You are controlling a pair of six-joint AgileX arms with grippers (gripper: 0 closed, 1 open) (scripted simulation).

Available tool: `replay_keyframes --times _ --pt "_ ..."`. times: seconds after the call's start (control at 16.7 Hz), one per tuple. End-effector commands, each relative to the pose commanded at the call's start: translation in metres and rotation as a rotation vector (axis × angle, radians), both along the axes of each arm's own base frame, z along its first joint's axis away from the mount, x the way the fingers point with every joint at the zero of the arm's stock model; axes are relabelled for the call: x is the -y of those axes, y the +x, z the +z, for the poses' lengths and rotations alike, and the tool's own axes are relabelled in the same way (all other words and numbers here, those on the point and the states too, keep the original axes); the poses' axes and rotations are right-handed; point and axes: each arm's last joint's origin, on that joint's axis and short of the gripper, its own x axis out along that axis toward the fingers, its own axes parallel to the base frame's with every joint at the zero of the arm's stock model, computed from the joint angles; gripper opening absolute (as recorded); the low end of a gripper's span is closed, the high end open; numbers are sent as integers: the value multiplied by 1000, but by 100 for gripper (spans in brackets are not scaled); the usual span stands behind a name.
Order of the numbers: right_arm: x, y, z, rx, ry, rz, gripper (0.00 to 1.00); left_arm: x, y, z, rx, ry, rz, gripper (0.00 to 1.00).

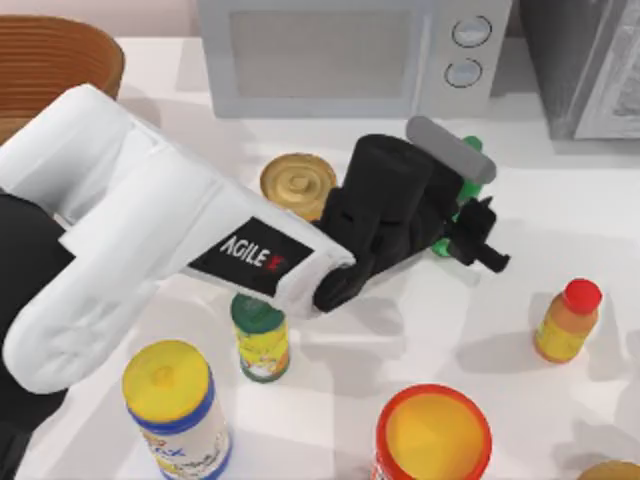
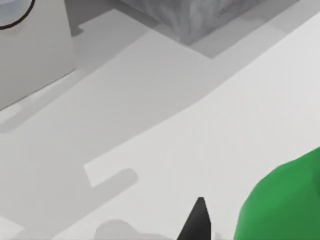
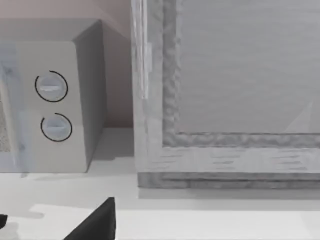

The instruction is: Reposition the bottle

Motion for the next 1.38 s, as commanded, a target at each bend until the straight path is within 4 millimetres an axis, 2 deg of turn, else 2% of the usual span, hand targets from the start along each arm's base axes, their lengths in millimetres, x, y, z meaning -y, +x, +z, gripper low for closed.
replay_keyframes --times 0.6,0.72,0.84,0.96,1.14,1.26,1.38 --pt "0 0 0 0 0 0 100 0 0 1 3 -1 1 0" --pt "0 0 0 0 0 0 100 -10 3 10 25 -12 47 0" --pt "0 0 0 0 0 0 100 -20 -2 29 67 -34 112 0" --pt "0 0 0 0 0 0 100 -37 -14 54 111 -68 194 0" --pt "0 0 0 0 0 0 100 -68 -42 94 163 -127 331 0" --pt "0 0 0 0 0 0 100 -99 -54 107 187 -164 432 0" --pt "0 0 0 0 0 0 100 -134 -60 107 190 -191 530 0"
